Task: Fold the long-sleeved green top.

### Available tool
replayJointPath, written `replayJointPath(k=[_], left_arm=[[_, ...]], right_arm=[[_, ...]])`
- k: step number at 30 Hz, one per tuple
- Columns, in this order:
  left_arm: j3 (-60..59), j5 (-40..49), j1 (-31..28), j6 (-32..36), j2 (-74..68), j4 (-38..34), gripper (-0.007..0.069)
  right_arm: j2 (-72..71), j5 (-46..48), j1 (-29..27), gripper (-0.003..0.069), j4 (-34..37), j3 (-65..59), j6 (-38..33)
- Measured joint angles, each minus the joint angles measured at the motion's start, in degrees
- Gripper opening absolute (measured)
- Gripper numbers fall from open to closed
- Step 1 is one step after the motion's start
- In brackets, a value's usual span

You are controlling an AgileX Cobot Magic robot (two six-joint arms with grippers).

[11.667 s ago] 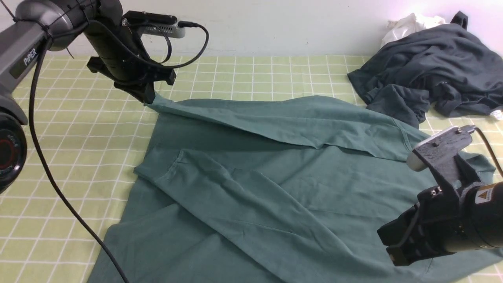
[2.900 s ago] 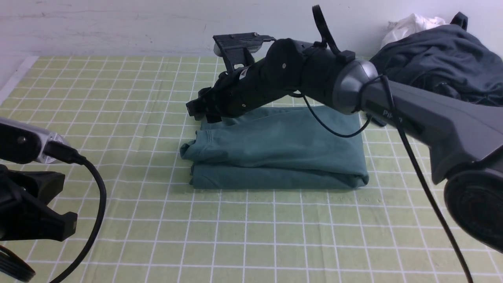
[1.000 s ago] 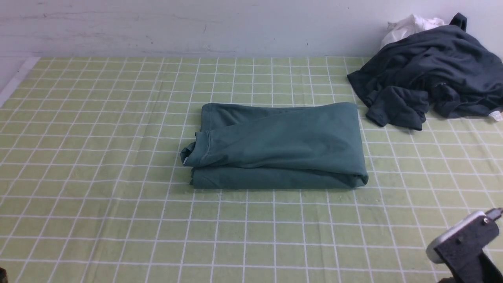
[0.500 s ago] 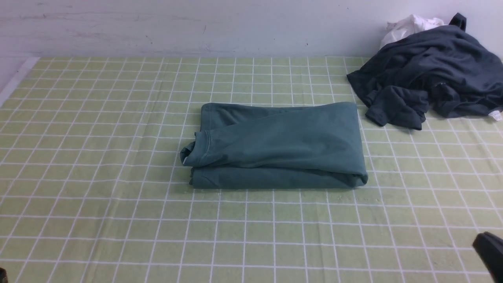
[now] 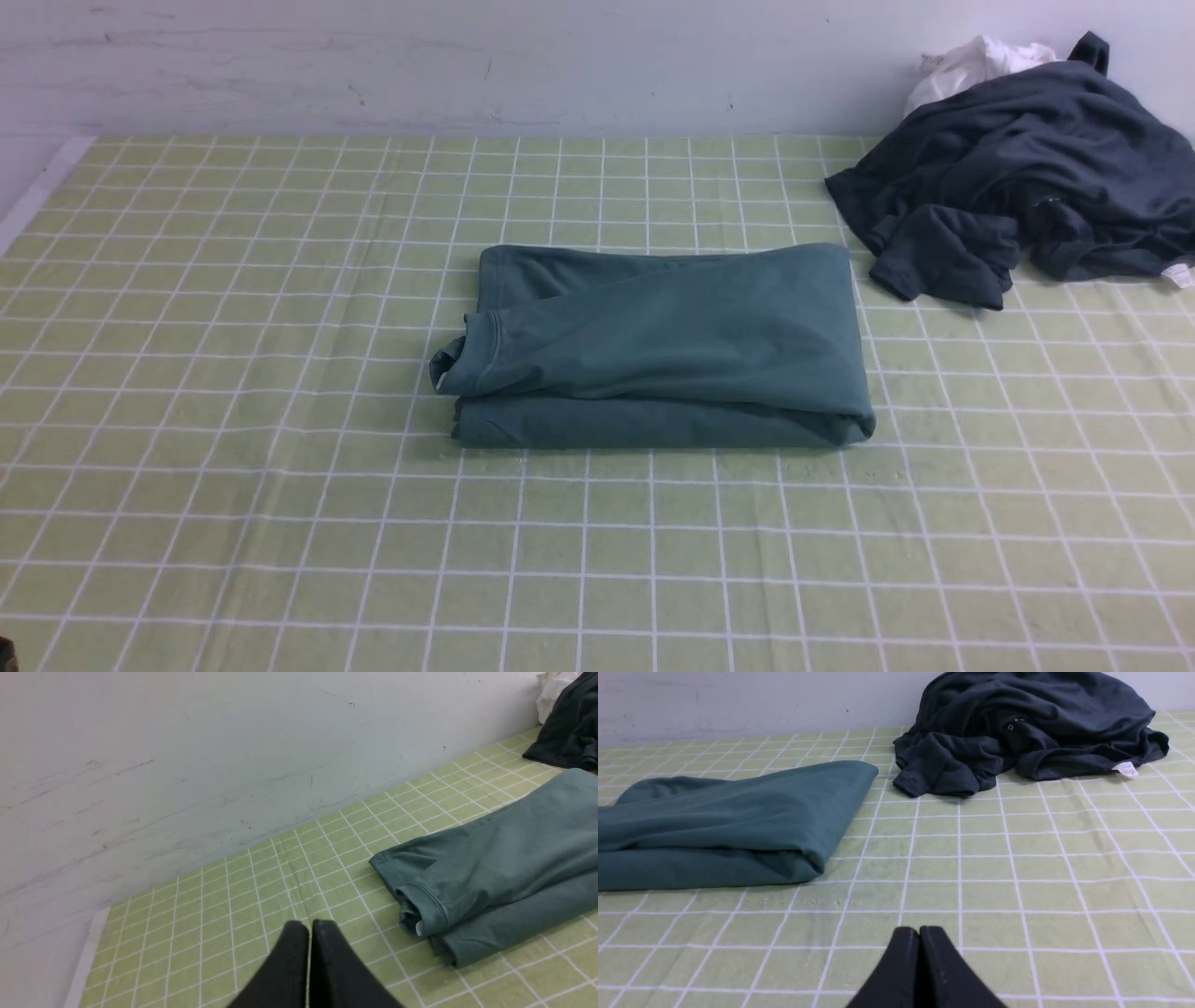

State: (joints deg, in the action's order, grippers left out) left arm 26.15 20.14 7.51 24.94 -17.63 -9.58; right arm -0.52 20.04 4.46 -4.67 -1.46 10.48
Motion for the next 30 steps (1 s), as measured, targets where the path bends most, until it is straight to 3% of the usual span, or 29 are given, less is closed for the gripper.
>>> replayJointPath(k=[22,25,30], left_arm=[[-0.8,-1.0,0.0,0.0,0.7,0.0,-0.0004],[-4.5,-4.0,0.0,0.0,3.4,0.0,-0.0004],[-21.2,-16.9,-0.2,-3.3,16.0,2.0,-0.0004]], right_arm=[[0.0,0.2,0.0,-0.0016,-0.5,0.0,1.0],[0.0,0.3,0.0,-0.0016,-0.5,0.0,1.0],[0.0,0.3,0.1,-0.0016,-0.6,0.0,1.0]])
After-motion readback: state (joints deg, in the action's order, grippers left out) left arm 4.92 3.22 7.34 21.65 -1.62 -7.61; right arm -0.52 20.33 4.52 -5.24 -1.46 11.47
